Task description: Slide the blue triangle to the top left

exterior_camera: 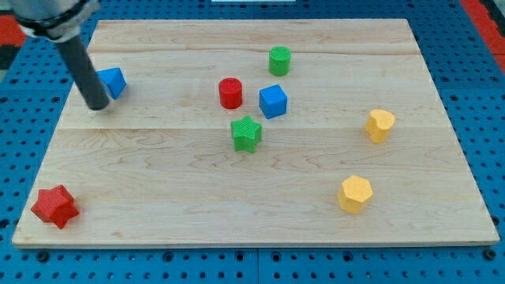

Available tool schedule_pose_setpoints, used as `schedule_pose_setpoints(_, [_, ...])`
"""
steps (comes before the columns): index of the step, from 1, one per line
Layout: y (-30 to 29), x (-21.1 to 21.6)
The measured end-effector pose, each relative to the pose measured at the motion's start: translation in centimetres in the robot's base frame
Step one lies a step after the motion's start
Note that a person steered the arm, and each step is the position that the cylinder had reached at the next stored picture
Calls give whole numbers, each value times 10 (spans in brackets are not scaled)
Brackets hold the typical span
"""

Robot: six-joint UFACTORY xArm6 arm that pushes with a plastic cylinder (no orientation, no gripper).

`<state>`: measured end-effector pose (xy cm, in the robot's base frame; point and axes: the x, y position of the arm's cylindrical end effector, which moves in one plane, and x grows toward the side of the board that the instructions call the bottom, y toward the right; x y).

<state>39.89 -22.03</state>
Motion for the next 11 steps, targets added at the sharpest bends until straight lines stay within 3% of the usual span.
schedule_pose_setpoints(1, [-5, -22])
schedule_pose_setpoints(2, [-59, -59])
schedule_pose_setpoints(3, [-72, -73])
schedule_pose_setpoints(4, [-71, -45])
schedule_pose_setpoints(5, [-34, -37])
schedule_pose_setpoints(7, [-47, -122])
schedule_pose_setpoints(9, [7, -105])
schedule_pose_setpoints(11, [-57, -107])
